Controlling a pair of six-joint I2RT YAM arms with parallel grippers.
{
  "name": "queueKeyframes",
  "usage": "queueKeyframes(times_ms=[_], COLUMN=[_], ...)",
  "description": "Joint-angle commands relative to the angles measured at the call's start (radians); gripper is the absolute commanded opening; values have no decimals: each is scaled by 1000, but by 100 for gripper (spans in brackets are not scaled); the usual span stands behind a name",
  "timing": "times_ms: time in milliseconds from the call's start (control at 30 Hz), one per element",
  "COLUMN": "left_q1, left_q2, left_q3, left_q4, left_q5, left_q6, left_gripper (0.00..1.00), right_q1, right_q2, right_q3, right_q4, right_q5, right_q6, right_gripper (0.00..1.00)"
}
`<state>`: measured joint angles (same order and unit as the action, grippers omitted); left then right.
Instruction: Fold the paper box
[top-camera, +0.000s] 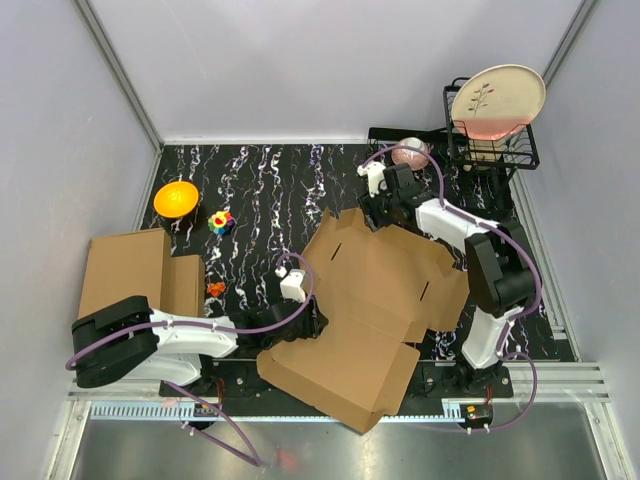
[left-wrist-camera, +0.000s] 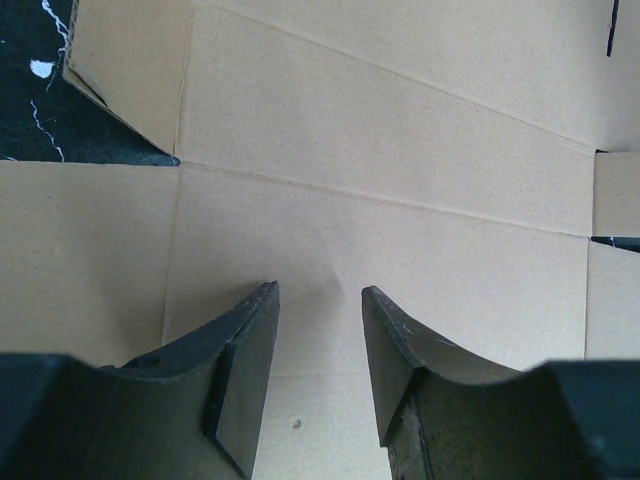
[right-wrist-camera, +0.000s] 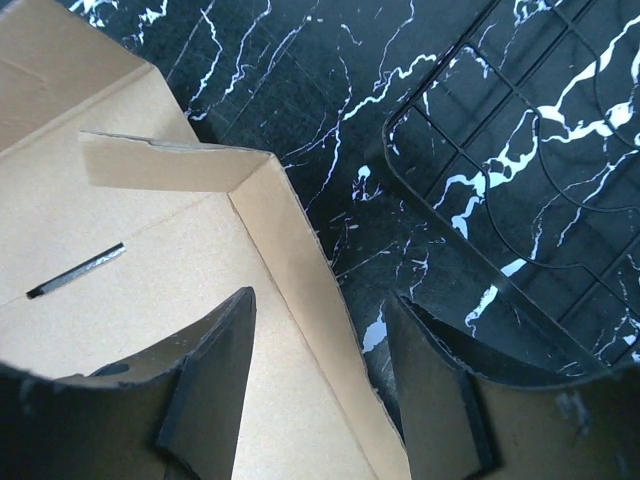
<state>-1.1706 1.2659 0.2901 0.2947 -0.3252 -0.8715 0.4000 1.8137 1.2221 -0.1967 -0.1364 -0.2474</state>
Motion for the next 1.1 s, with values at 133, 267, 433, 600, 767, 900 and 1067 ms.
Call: queueKeyframes(times_ms=[133,267,433,600,767,900,1067], left_q1=[-8,-9,-9,-9,-27,-106,-156], left_q2=[53,53,55,55,47,-66,-296], left_q3=[-45,-45,-42,-40,-19,-12,36], left_q4=[-193,-195,-195,-195,-207,-184,-232], left_q5=[3,3,0,-2,-14,-64,-152], left_q6=[26,29,32,35,55,115,158], left_gripper=[46,46,47,47,48,51,53], right_q1=[-6,-6,-6,-6,25,123,230], right_q2=[70,90,79,27,-76,-146,-221], right_q3=[71,82,76,45,7,-26,-55], right_q4=[-14,-20,-29,-23,-26,-32,-40], right_q5=[-46,-58,-57,-40,33,295,539], right_q6=[-13,-10,-4,10,20,-55,-122], right_gripper=[59,55,38,27,10,2,0])
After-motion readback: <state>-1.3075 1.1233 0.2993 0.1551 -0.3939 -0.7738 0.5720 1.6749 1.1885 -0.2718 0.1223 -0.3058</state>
